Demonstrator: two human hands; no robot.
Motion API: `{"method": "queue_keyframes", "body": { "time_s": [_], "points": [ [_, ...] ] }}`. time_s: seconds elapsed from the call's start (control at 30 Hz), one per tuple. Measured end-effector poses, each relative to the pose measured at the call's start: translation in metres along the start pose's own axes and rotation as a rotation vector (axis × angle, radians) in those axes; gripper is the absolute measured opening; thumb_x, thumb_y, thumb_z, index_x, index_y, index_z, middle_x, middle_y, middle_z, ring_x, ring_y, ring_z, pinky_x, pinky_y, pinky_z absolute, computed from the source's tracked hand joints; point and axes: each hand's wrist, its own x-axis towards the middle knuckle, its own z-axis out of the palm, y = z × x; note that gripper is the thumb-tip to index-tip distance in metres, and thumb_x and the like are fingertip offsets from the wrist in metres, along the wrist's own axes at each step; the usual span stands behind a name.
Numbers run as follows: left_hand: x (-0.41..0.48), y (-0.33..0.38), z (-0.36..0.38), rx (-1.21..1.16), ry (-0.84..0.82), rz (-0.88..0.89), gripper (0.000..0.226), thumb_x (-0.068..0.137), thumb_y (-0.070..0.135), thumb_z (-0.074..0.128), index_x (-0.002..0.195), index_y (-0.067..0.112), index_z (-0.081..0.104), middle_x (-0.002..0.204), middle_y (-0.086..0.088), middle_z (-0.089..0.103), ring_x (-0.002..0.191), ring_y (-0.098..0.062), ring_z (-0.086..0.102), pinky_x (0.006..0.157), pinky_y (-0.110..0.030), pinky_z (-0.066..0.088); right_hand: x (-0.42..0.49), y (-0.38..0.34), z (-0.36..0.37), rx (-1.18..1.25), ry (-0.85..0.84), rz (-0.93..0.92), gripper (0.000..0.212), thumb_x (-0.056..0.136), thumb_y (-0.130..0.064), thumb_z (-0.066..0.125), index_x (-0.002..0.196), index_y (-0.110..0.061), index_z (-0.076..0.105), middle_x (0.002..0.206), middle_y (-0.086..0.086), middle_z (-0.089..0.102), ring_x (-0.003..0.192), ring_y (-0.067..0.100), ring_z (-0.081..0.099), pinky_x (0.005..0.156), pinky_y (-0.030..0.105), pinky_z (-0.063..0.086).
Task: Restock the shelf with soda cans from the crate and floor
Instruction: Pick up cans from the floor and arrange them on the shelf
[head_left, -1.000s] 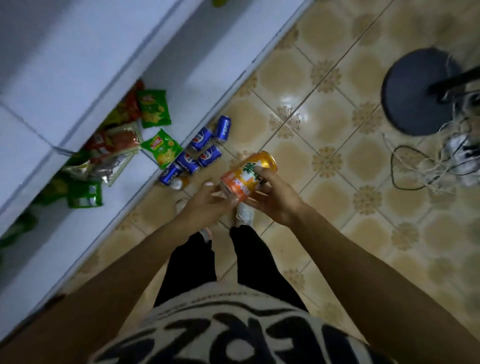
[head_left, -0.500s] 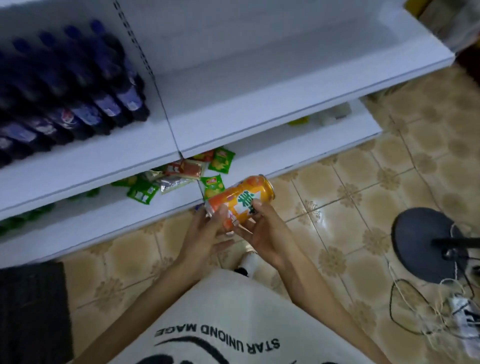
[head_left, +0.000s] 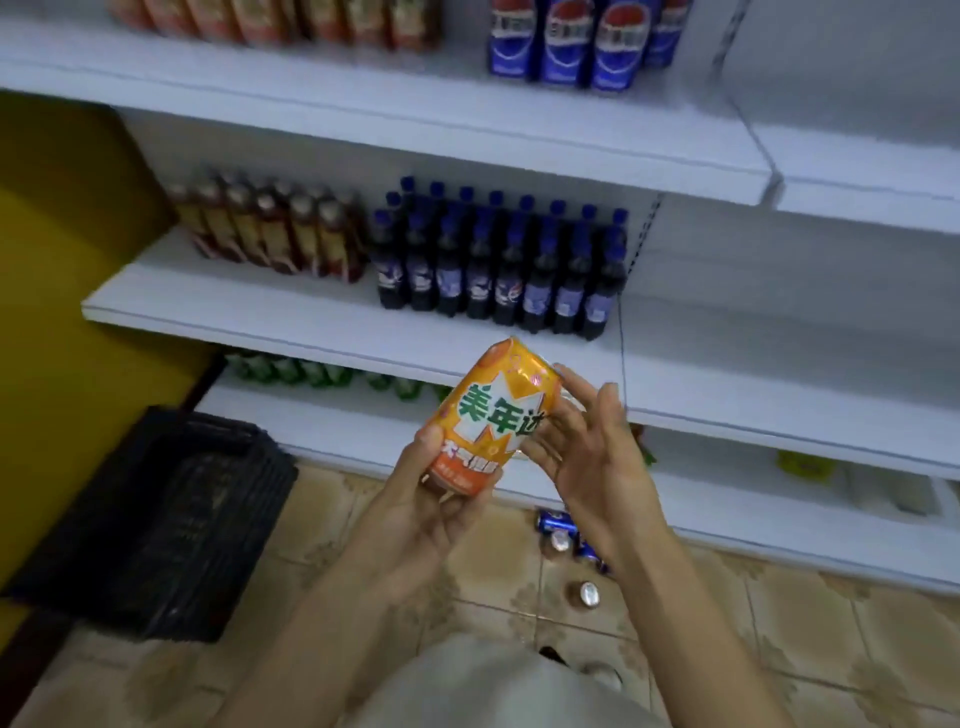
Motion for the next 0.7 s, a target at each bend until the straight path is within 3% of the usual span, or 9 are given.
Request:
{"method": "queue_keyframes", "body": {
  "time_s": [0.1,0.17,0.3,0.43,0.5,0.6,0.7],
  "points": [
    [-0.037,0.046,-0.037,-0.044,-0.073,0.155,0.081,0.032,0.037,0.098,0.107,0.017,0.073,0.122,-0.014,0.065,0.109,-0.029,0.063,0.073,-0.031,0.060,0.000,0.016,0.080,-0.119,-0.067,-0.074,0.085,0.048,-0.062,0.084,0.118,-0.020,0.060,0.108,0.005,0.068,0.093,0.016,0.067,0.071,0.026,0.054],
    [-0.058,0.072,-0.061,-0.042,-0.109,0.234,0.073,0.039,0.038,0.096,0.107,0.019,0.074,0.125,-0.012,0.064,0.113,-0.027,0.062,0.075,-0.032,0.059,-0.002,0.029,0.125,-0.185,-0.107,-0.115,0.074,0.055,-0.053,0.085,0.118,-0.023,0.060,0.115,0.005,0.067,0.104,0.020,0.066,0.074,0.027,0.054],
    [-0.093,0.114,-0.096,-0.014,-0.115,0.329,0.092,0.046,0.039,0.094,0.127,0.015,0.059,0.129,-0.012,0.062,0.114,-0.024,0.063,0.077,-0.032,0.057,-0.011,0.050,0.198,-0.296,-0.207,-0.148,0.054,0.074,-0.022,0.079,0.122,-0.023,0.054,0.107,-0.001,0.070,0.098,0.014,0.069,0.074,0.024,0.055],
    [-0.110,0.145,-0.118,0.010,-0.194,0.368,0.091,0.053,0.037,0.092,0.132,0.014,0.054,0.132,-0.015,0.058,0.118,-0.027,0.060,0.081,-0.032,0.056,-0.009,0.060,0.243,-0.390,-0.242,-0.239,0.057,0.071,-0.019,0.079,0.122,-0.021,0.053,0.105,0.001,0.071,0.097,0.017,0.069,0.077,0.030,0.057],
    [-0.112,0.161,-0.122,0.106,-0.220,0.402,0.087,0.059,0.040,0.089,0.134,0.014,0.053,0.134,-0.015,0.057,0.122,-0.028,0.057,0.087,-0.034,0.055,-0.003,0.057,0.257,-0.440,-0.229,-0.284,0.056,0.069,-0.021,0.079,0.120,-0.023,0.055,0.107,0.002,0.070,0.098,0.018,0.069,0.078,0.034,0.057],
    [-0.106,0.183,-0.125,0.361,-0.115,0.533,0.096,0.058,0.050,0.086,0.139,0.020,0.044,0.134,-0.006,0.058,0.123,-0.025,0.056,0.095,-0.037,0.051,0.009,0.048,0.273,-0.587,-0.215,-0.378,0.060,0.069,-0.020,0.083,0.122,-0.024,0.055,0.113,-0.002,0.067,0.103,0.014,0.066,0.082,0.036,0.058],
    [-0.097,0.203,-0.121,0.673,0.085,0.702,0.097,0.053,0.053,0.085,0.137,0.042,0.039,0.135,0.015,0.054,0.123,-0.005,0.054,0.092,-0.025,0.051,0.027,0.038,0.287,-0.667,-0.219,-0.432,0.059,0.071,-0.015,0.084,0.121,-0.027,0.055,0.113,-0.007,0.066,0.103,0.011,0.065,0.084,0.037,0.057]
  ]
}}
